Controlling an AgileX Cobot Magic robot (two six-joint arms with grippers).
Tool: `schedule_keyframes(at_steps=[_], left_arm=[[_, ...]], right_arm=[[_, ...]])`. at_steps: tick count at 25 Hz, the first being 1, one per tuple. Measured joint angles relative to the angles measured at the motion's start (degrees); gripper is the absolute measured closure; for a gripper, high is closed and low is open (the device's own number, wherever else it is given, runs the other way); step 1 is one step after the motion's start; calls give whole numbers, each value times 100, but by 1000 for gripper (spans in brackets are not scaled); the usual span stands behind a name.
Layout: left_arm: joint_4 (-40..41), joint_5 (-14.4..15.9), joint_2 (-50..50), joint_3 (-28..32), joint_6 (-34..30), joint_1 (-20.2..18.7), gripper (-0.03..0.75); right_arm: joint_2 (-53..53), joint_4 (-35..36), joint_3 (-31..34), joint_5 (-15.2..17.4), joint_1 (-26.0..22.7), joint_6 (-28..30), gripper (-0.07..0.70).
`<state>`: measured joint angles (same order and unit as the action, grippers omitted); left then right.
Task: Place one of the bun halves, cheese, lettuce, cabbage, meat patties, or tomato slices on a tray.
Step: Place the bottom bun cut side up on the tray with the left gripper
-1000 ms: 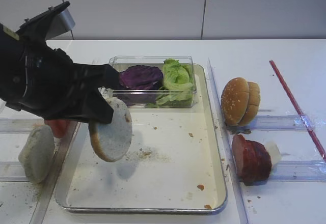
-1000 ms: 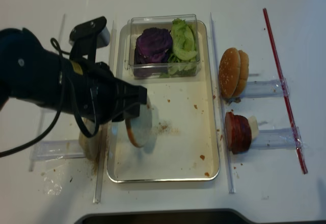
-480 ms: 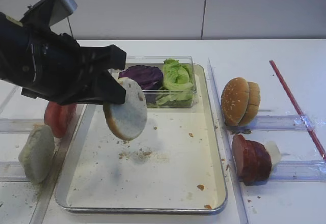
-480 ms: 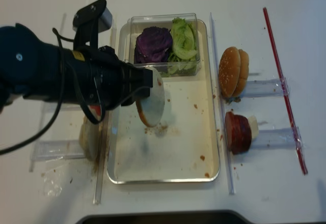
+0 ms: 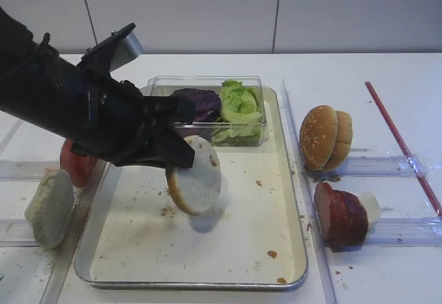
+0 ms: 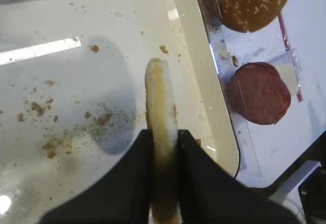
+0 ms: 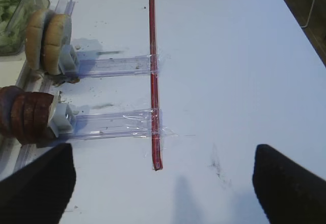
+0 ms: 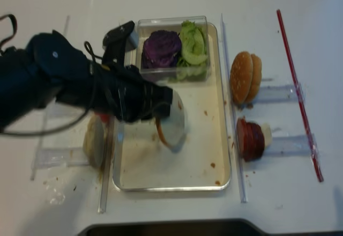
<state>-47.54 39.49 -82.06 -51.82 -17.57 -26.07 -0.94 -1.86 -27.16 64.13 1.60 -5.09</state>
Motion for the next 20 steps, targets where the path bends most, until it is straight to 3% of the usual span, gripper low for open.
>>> schedule_keyframes(at_steps=[2, 6, 11, 14, 20], left_arm=[[-370, 103, -89, 0, -334, 211, 641], [-1096, 598, -307, 0, -1121, 651, 641], [-1312, 1012, -516, 0, -1492, 901, 641], [-1463, 1172, -694, 0, -1642, 904, 641], [-1760, 1183, -1120, 0, -1822, 904, 641]], right_arm=[[0, 0, 0, 0, 0, 0, -60], [0, 0, 0, 0, 0, 0, -60], [0, 0, 0, 0, 0, 0, -60], [0, 0, 0, 0, 0, 0, -60], [0, 0, 0, 0, 0, 0, -60]])
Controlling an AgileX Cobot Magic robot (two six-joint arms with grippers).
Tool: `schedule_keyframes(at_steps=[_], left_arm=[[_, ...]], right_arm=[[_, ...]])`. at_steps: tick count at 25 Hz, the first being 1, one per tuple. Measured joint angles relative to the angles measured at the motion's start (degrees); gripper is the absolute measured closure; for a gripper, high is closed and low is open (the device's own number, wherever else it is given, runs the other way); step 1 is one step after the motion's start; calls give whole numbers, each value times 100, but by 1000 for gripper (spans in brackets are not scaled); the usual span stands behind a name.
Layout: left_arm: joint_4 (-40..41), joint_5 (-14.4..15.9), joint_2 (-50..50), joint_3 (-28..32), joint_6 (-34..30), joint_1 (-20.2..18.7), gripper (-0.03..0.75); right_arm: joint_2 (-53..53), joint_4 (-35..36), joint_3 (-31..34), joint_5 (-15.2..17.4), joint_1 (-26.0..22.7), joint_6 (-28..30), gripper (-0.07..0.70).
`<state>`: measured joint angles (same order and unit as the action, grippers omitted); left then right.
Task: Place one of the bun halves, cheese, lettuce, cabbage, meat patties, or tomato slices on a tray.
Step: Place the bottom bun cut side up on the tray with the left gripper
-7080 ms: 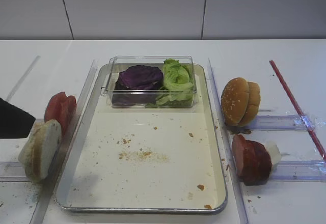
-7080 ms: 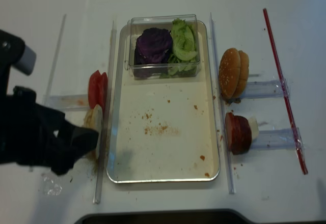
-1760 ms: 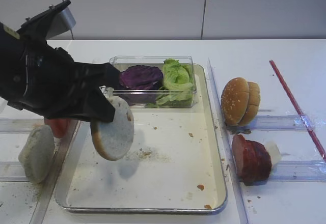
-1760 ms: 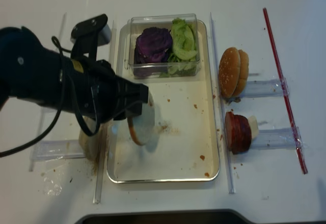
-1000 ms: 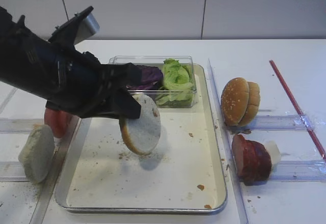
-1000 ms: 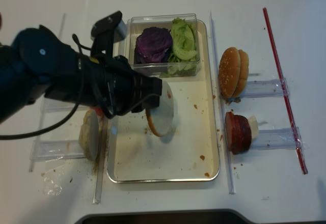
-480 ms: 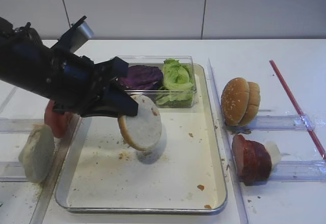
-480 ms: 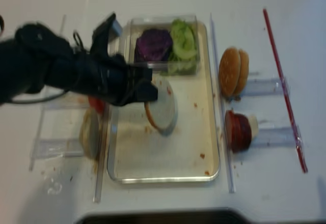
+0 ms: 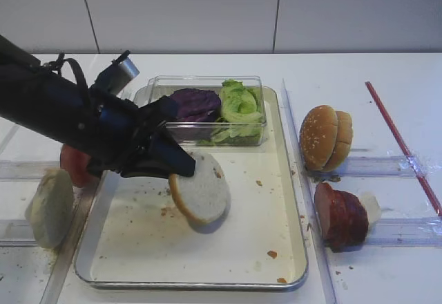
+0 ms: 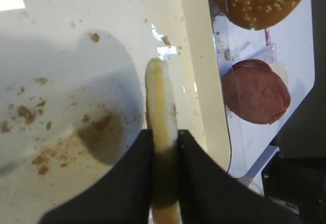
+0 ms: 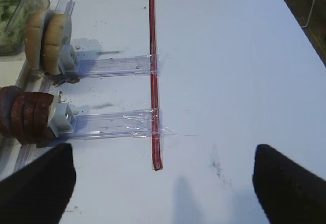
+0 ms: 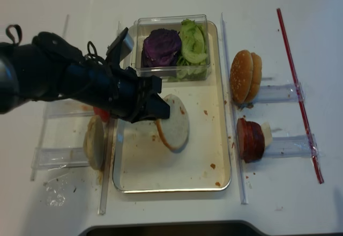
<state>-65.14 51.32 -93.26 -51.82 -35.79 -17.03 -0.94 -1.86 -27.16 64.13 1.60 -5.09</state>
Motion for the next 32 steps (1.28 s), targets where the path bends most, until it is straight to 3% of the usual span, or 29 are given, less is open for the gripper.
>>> schedule_keyframes(at_steps=[13, 32], left_arm=[[-531, -201, -191, 0, -653, 0, 642], [-598, -295, -654, 0, -681, 23, 642]], right_arm=[[0, 0, 0, 0, 0, 0, -60], [0, 0, 0, 0, 0, 0, -60]])
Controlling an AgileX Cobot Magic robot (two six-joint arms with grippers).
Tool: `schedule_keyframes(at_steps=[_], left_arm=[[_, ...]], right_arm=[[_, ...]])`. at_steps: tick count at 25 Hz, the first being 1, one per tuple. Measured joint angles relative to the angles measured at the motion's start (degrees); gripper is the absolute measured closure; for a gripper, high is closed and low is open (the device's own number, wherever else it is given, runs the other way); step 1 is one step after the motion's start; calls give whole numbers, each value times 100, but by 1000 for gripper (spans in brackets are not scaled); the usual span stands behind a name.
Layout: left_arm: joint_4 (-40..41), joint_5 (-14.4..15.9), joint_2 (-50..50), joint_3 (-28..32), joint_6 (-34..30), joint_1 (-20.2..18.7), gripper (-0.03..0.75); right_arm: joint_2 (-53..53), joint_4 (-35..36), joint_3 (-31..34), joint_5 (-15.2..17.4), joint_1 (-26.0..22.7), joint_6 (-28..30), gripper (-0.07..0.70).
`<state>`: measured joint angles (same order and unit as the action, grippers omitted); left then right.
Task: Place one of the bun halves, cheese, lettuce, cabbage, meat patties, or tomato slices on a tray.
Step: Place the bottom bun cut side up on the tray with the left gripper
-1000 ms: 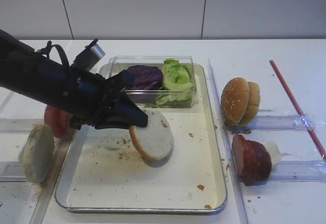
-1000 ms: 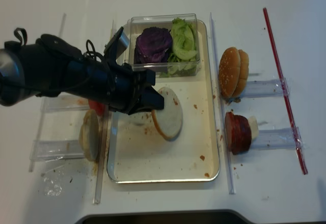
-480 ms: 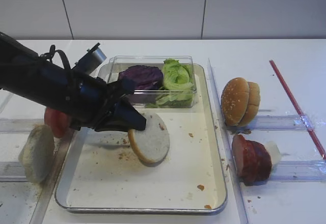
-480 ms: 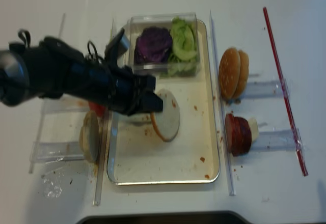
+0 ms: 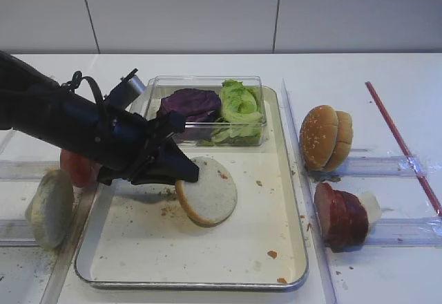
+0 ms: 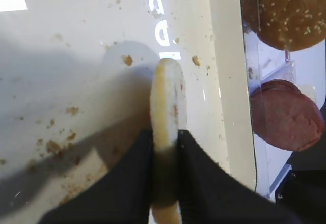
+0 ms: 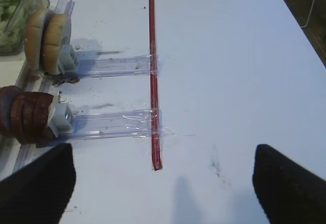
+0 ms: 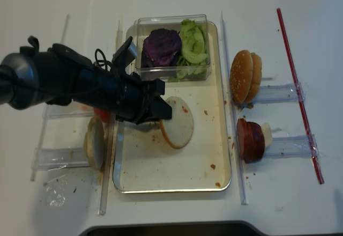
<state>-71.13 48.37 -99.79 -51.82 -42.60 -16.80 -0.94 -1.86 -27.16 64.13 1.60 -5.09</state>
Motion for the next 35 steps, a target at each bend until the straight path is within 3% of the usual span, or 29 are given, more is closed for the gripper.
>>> schedule_keyframes(at_steps=[4, 7, 17, 35], left_arm=[[35, 0, 0, 0, -100, 13, 632], [153, -4, 0, 0, -151, 13, 575], [292, 77, 0, 0, -153, 13, 269], [516, 13, 158, -71, -66, 13, 241]], right_arm=[[0, 0, 0, 0, 0, 0, -60], [0, 0, 0, 0, 0, 0, -60], [0, 0, 0, 0, 0, 0, -60], [0, -2, 0, 0, 0, 0, -60]])
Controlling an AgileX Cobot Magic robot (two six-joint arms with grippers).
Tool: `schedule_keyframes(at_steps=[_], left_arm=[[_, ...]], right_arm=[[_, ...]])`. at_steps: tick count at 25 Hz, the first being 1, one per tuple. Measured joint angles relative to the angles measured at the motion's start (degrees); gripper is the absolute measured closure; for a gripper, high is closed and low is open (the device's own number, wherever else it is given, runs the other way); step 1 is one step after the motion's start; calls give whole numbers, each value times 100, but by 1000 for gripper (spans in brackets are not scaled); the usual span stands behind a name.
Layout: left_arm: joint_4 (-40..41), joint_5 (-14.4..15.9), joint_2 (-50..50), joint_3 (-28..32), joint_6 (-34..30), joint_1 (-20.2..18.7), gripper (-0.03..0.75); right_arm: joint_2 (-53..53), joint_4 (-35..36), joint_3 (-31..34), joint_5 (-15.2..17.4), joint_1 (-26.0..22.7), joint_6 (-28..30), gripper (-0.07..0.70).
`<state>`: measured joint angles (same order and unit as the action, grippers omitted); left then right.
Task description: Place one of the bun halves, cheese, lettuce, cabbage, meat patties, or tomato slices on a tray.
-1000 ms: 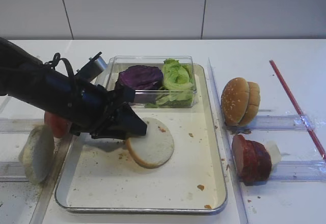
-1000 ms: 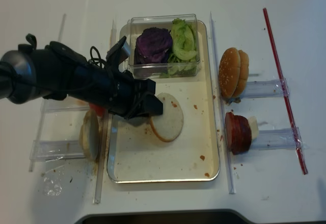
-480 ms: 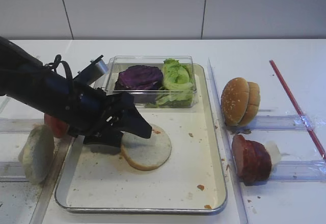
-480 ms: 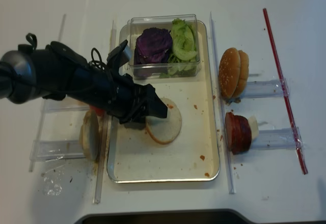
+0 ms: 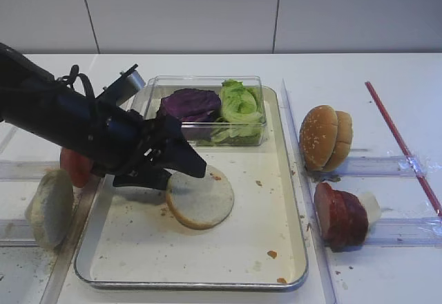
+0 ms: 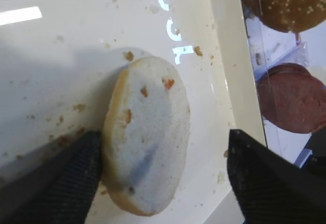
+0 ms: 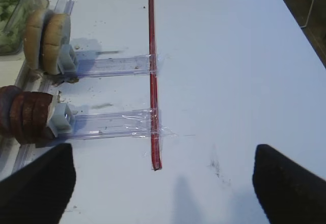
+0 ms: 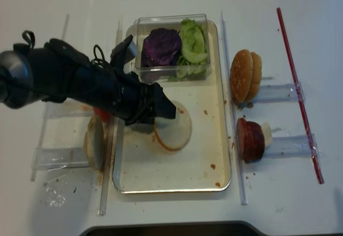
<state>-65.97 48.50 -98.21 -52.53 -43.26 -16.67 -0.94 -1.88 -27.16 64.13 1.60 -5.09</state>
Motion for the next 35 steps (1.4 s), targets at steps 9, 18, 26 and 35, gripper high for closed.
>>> schedule_keyframes(at_steps=[9, 18, 26, 35], left_arm=[[1007, 158, 14, -317, 720, 0, 241], [2071, 807, 14, -1081, 1516, 0, 242], [3332, 1538, 29, -1717, 2265, 0, 242], [4832, 1738, 711, -1823, 2973, 0, 244]], right_arm=[[0, -9, 0, 0, 0, 0, -60], [0, -9, 0, 0, 0, 0, -60], [0, -9, 0, 0, 0, 0, -60], [0, -9, 0, 0, 0, 0, -60]])
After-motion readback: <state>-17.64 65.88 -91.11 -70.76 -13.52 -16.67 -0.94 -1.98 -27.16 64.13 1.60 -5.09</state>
